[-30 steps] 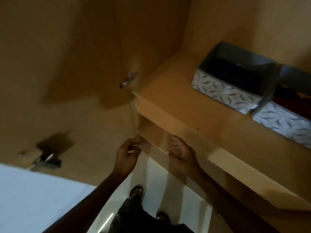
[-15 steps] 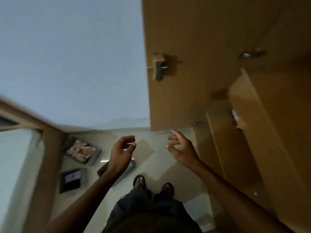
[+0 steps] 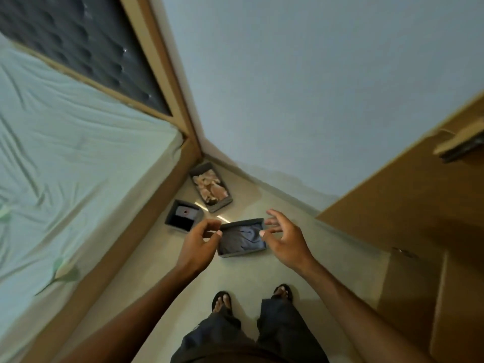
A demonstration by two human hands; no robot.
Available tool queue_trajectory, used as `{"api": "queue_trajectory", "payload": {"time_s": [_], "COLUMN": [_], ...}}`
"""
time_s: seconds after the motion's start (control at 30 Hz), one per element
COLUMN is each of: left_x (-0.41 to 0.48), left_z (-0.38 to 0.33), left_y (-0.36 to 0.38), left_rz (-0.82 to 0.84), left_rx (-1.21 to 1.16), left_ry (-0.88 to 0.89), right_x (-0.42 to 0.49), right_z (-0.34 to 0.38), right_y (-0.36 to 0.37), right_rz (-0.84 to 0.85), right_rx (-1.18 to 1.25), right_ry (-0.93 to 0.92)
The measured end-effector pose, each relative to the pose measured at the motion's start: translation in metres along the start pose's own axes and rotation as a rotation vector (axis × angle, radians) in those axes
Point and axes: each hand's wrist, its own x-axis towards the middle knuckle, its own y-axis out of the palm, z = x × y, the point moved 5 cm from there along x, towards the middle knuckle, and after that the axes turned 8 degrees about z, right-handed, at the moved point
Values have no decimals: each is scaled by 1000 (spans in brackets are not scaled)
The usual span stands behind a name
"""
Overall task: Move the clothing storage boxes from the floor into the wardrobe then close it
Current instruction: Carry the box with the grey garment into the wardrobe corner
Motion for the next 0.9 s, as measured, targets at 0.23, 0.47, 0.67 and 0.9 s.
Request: {"api": "queue_trajectory", "payload": {"time_s": [0.23, 0.47, 0.67, 0.9], "left_x": [49, 137, 217, 296], "left_z": [79, 179, 304, 455], "left_y": [11, 68, 117, 170], "left_rz": [12, 109, 197, 306], "left_rx": [119, 210, 231, 405], "left_ry": [-235, -440, -608, -699], "right_x": [79, 181, 258, 324], "right_z": [-57, -175, -306, -464], "right_y": [48, 56, 80, 129], "right_rz": [169, 271, 253, 318], "right_rx": [-48, -134, -233, -460], "right_ry": [103, 225, 350, 426]}}
